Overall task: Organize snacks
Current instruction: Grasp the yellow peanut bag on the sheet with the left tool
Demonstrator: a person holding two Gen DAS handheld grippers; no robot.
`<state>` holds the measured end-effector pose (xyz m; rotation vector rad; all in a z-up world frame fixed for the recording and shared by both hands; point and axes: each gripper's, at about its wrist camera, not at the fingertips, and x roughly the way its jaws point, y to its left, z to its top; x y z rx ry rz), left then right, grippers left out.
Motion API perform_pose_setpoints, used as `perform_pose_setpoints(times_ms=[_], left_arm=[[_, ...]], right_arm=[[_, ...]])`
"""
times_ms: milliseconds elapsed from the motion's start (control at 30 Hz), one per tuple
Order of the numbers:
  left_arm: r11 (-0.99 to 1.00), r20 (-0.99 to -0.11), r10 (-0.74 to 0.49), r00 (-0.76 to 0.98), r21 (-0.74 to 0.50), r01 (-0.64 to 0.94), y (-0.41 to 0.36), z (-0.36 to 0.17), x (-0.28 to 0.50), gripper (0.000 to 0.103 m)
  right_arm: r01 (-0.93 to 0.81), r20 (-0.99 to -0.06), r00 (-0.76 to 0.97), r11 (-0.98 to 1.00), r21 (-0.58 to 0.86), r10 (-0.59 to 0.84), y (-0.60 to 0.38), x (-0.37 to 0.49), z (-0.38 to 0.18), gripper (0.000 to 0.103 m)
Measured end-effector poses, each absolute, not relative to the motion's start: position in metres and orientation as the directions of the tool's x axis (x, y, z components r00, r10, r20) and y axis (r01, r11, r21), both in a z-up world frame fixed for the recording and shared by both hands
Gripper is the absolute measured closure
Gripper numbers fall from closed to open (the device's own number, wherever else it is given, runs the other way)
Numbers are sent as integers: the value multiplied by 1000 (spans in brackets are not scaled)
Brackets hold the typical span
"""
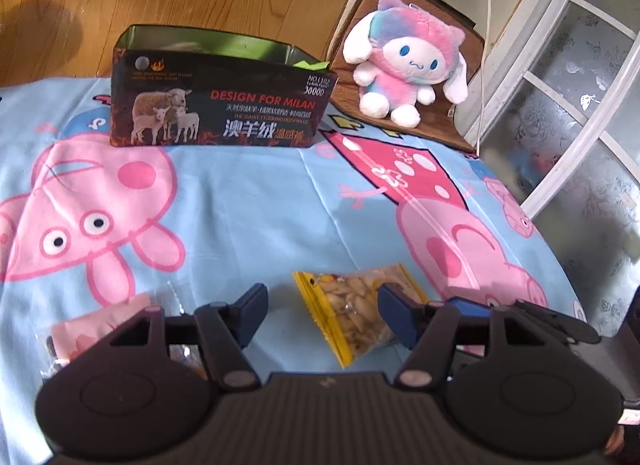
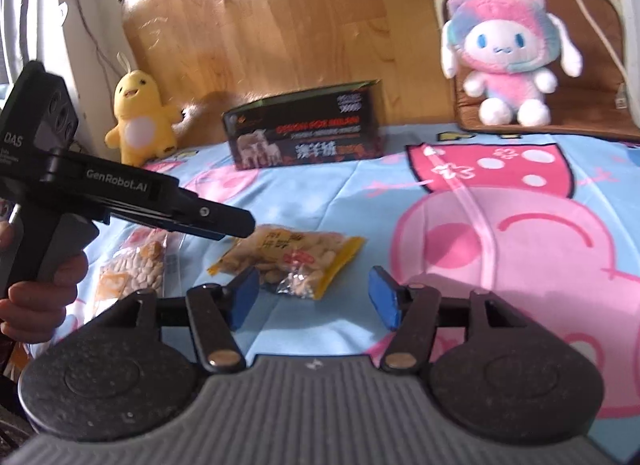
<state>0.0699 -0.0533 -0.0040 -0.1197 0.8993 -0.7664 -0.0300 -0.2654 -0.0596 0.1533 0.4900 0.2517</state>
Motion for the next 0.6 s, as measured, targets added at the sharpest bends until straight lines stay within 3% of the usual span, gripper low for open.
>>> perform_pose_setpoints(times_ms=[167,200,267,333,600], left_arm=[[705,-656,-675,339,-438,557,-57,-8,69,45],[694,-653,-684,326,-445,565,-60,-9,68,52],[697,-655,-677,336,-422,580,-66,-9,65,55],[699,-660,-669,343,-402,591,-68,-7,64,58],[701,-586,-687,430,-377,606,-54,34,79,58]], right_arm=[[-219,-465,846,965,142,261,-250,-26,-63,41],[-229,-464,844,963,144,270,-249,-25,-63,45],[-221,-464,848,966,132,258,-247,-25,-63,65],[-208,-460,855,971,117,238,-247,-24,-61,73],[-250,-357,899,967,56,253,-239,-11,-28,76]])
